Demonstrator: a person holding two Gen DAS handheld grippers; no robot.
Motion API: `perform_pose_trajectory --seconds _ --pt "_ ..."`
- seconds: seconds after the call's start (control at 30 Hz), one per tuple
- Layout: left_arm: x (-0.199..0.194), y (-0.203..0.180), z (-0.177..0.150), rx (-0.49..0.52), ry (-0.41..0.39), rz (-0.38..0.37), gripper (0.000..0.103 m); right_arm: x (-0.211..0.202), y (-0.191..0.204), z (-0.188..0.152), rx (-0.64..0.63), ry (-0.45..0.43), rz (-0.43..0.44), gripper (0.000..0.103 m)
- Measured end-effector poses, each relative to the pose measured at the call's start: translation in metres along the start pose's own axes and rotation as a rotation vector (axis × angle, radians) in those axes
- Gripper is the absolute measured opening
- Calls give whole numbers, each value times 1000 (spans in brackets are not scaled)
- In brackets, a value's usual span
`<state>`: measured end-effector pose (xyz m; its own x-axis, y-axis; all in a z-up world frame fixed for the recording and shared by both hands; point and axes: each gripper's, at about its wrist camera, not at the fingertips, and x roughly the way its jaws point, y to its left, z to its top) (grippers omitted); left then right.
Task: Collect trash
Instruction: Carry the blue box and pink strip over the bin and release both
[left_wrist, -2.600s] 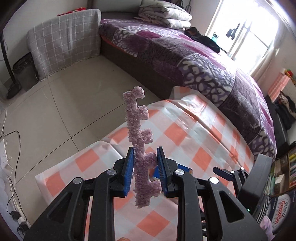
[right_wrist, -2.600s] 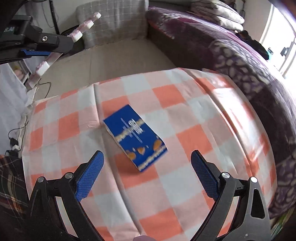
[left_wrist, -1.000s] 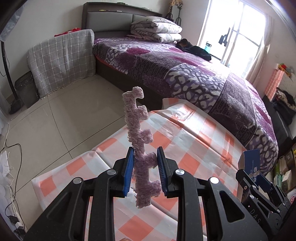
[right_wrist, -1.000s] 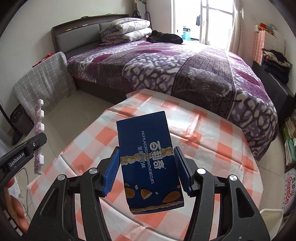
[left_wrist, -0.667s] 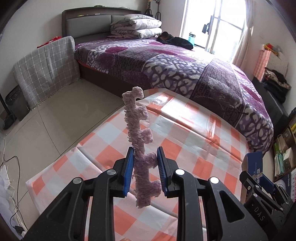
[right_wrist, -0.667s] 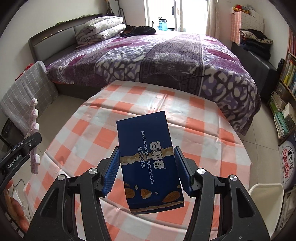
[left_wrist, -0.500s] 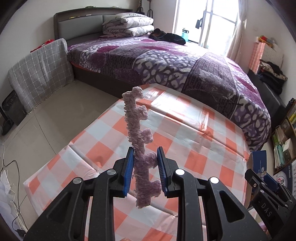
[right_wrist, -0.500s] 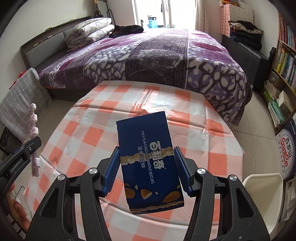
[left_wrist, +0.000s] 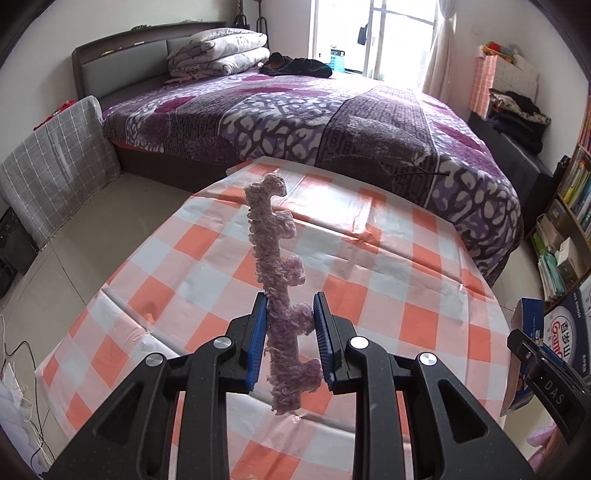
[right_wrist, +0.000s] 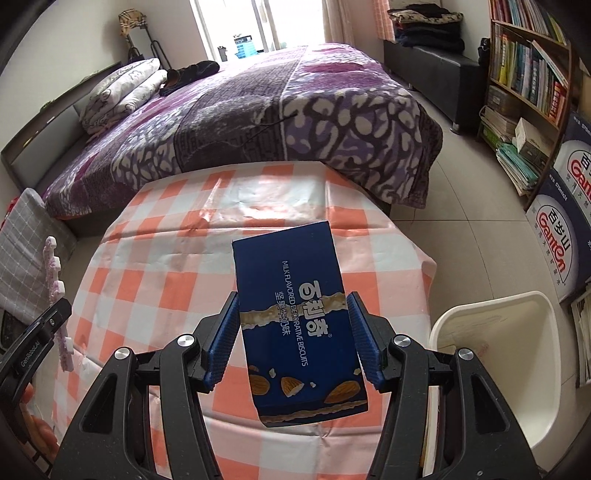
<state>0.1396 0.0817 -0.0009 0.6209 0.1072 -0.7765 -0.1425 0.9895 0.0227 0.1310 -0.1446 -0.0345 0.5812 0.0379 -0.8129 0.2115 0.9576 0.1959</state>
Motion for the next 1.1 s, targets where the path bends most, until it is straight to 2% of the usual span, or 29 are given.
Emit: perform_pose_trajectory --seconds 0.67,1.1 --pt "-10 -72 -6 83 -25 -62 26 -19 -74 4 110 -28 -47 55" --pt "-12 -122 -26 192 -13 -112 26 -37 -140 0 226 0 -138 58"
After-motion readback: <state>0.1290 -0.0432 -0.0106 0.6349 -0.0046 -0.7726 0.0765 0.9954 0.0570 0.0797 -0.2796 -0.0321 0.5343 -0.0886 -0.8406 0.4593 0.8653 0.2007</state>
